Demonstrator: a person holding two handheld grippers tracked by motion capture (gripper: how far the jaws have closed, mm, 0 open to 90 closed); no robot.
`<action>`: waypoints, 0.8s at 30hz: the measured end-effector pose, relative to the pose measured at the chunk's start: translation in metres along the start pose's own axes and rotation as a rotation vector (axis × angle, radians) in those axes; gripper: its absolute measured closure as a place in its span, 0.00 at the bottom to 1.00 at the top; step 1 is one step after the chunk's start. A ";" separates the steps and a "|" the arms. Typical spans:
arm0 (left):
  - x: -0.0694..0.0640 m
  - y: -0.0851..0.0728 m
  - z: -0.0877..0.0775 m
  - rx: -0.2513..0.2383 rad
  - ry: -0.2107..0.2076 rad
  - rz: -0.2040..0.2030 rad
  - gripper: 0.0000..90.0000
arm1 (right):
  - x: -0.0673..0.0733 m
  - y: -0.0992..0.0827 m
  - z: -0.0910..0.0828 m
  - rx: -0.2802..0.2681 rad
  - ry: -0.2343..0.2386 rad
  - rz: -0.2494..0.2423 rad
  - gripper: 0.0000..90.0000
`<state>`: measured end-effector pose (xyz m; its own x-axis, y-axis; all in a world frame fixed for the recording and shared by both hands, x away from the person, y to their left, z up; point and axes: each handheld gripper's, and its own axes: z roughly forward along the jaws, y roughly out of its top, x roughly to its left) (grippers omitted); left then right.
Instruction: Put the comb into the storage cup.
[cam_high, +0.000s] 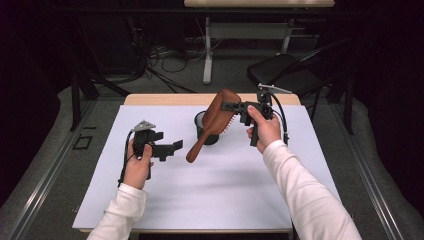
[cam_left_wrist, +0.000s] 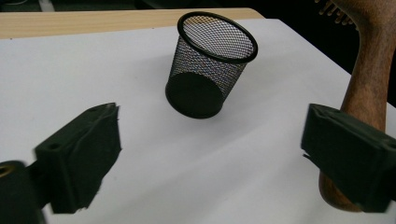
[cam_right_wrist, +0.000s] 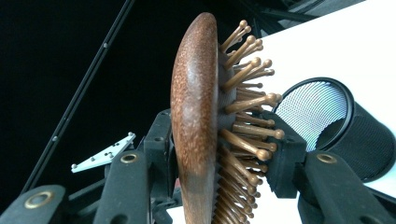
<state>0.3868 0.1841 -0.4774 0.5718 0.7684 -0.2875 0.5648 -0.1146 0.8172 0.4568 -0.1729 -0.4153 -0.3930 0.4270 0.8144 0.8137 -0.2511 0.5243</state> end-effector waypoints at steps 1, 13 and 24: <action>0.000 0.000 -0.001 0.000 0.003 0.003 0.01 | 0.000 0.000 0.000 -0.009 -0.005 -0.004 0.58; 0.002 0.001 -0.003 -0.006 0.001 0.008 0.01 | 0.006 0.006 -0.005 -0.098 -0.057 -0.043 0.58; 0.002 0.000 -0.003 -0.005 -0.001 0.005 0.01 | 0.003 0.014 -0.009 -0.219 -0.101 -0.037 0.59</action>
<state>0.3861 0.1874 -0.4763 0.5755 0.7670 -0.2838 0.5587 -0.1154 0.8213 0.4628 -0.1831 -0.4037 -0.3669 0.5212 0.7705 0.6831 -0.4114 0.6035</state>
